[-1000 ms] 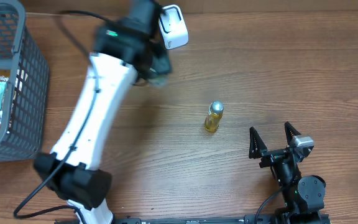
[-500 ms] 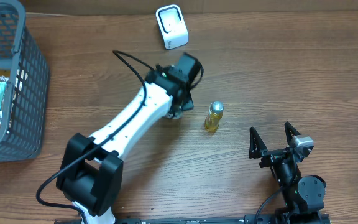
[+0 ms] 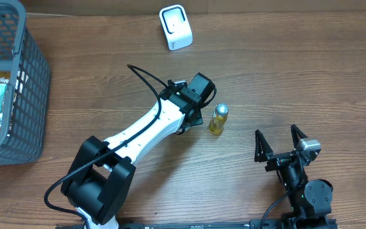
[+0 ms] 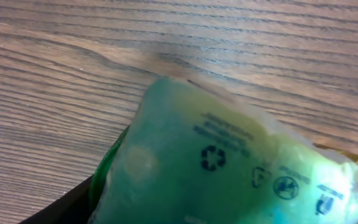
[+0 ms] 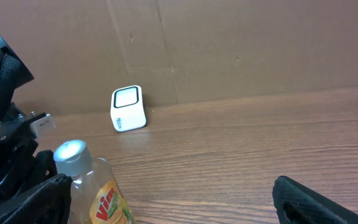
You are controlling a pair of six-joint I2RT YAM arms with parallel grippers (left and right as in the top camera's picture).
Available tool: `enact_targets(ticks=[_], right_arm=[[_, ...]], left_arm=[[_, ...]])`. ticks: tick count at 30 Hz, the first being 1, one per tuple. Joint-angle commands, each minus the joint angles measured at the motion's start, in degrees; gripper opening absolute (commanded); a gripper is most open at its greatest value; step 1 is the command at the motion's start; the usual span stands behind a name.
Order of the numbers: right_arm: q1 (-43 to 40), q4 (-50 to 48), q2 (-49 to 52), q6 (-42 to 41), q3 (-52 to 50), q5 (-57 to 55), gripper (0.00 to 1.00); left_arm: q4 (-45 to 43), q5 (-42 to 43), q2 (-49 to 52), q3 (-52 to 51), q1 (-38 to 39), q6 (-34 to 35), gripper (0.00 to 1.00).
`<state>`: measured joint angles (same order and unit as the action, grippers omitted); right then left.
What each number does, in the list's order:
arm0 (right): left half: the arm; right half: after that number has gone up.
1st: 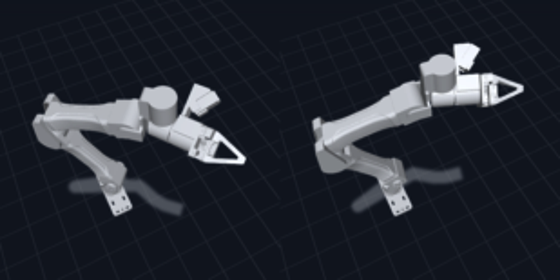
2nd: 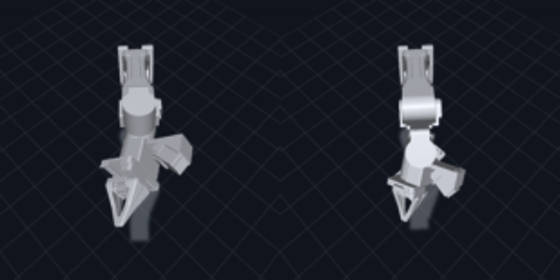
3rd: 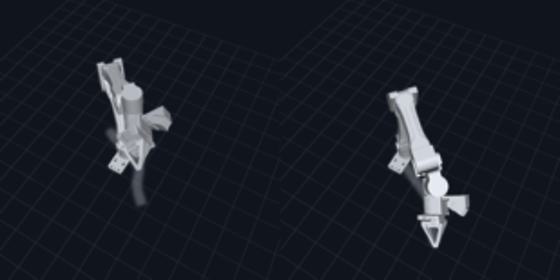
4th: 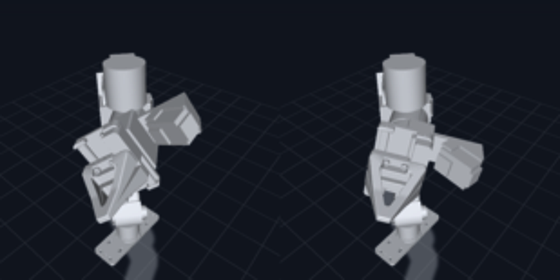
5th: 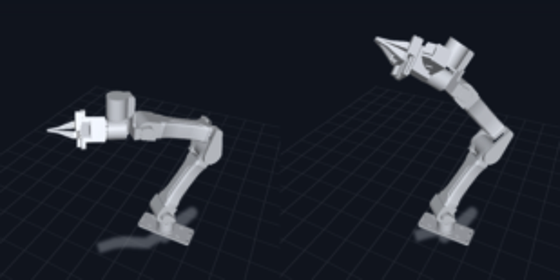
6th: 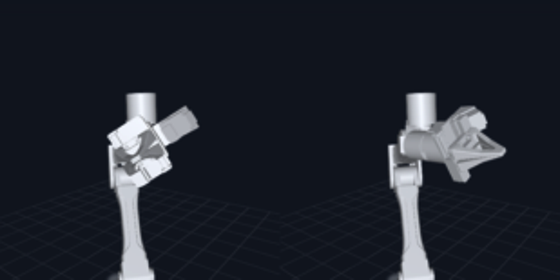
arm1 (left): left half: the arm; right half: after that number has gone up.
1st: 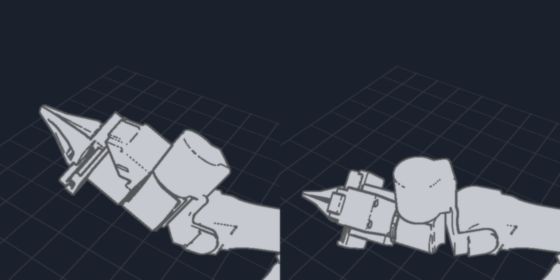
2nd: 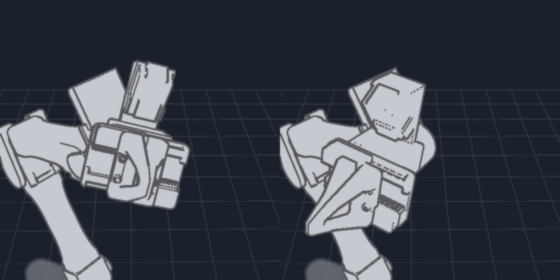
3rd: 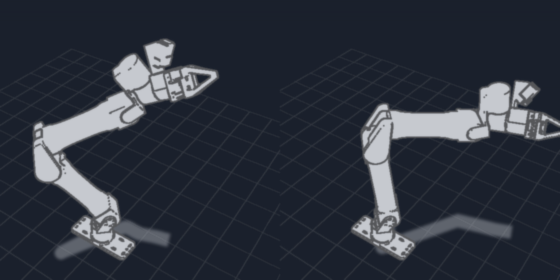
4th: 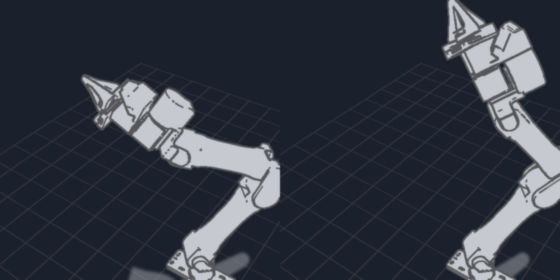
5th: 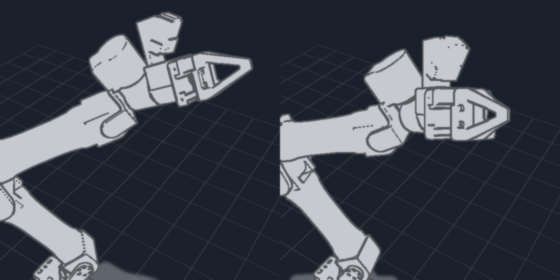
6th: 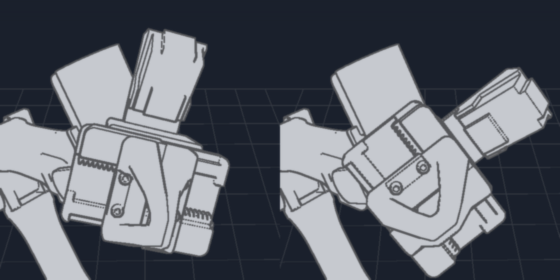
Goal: Scan the item barcode
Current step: 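Carry the green box out and set it left of the bottle, then return the left gripper to the grey basket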
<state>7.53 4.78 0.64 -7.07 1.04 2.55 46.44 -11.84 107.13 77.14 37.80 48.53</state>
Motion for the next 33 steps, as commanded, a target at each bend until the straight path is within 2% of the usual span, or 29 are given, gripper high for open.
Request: enact_targets(ticks=[1, 7, 14, 20, 27, 33], right_arm=[[-0.26, -0.11, -0.48, -0.22, -0.59, -0.28, 1.00], [-0.26, -0.13, -0.48, -0.22, -0.59, -0.28, 1.00], [-0.26, -0.13, -0.48, -0.22, -0.59, -0.28, 1.00], [-0.26, -0.13, -0.48, -0.22, -0.59, -0.28, 1.00], [-0.26, -0.13, -0.48, -0.22, -0.59, -0.28, 1.00], [-0.26, -0.13, -0.48, -0.22, -0.59, -0.28, 1.00]], left_arm=[[-0.20, -0.98, -1.51, -0.55, 0.04, 0.57, 0.78], [0.04, -1.01, -2.19, 0.68, -0.17, -1.97, 1.00], [1.75, -1.38, -3.52, 7.61, -1.40, -9.03, 1.00], [7.98, -2.27, -3.56, 17.22, -5.11, -14.64, 1.00], [20.26, -4.15, -4.37, 36.04, -15.54, -20.90, 1.00], [26.75, -5.31, -5.75, 53.33, -29.64, -27.39, 0.99]])
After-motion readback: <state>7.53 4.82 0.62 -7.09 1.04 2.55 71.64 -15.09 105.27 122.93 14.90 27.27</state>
